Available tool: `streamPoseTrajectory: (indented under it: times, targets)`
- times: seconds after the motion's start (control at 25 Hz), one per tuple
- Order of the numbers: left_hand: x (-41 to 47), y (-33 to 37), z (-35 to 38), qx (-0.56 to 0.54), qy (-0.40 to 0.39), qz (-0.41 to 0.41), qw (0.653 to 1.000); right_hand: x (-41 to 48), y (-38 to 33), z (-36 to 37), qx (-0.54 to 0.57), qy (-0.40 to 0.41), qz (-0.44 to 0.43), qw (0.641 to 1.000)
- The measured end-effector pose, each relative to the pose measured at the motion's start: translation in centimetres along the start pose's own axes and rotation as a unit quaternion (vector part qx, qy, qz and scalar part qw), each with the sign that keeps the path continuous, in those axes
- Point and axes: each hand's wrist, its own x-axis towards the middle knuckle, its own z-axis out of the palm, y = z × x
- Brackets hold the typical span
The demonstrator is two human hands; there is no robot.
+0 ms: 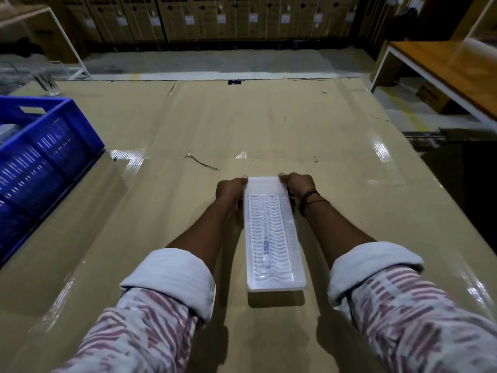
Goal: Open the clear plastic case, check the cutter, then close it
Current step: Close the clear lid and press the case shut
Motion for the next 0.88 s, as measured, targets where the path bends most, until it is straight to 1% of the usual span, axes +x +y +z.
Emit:
streamPoseTrajectory:
  times: [0.08,0.16,0.32,0.44,0.52,0.64,0.76,0.88]
  targets:
    - [-0.5,0.0,-0.1,0.015,0.003,0.017,1.000,-0.5,0.2,-0.2,-0.005,0.005,-0.013,1.000]
    - [-1.7,-0.2,-0.4,0.044,0.006,0.051,0.998,-1.7,0.5,-0.5,-0.061,0.005,-0.054,0.997]
    - [-4.8,-2.7,-2.3,0.133,0.008,0.118,0.984,-6.1,2.2,-2.1,-0.163,-0.002,-0.150,0.975]
    - [-7.5,-5.2,-3.8,0.139,0.012,0.136,0.981,-9.3,4.1,-3.6,-0.224,-0.009,-0.187,0.956]
    - [-8.7,-6.1,-3.8,0.151,0.016,0.167,0.974,-10.6,5.2,-3.9,-0.253,-0.004,-0.211,0.944]
    - [-9.6,-6.1,-3.6,0.166,0.025,0.212,0.963,-11.4,6.2,-3.1,-0.248,0.021,-0.228,0.941]
    - [-10.0,-5.8,-3.2,0.172,0.037,0.219,0.960,-11.8,7.0,-2.3,-0.243,0.037,-0.235,0.940]
    - [-11.0,-5.9,-2.6,0.196,0.072,0.213,0.954,-11.9,7.4,-1.5,-0.274,0.045,-0.219,0.935]
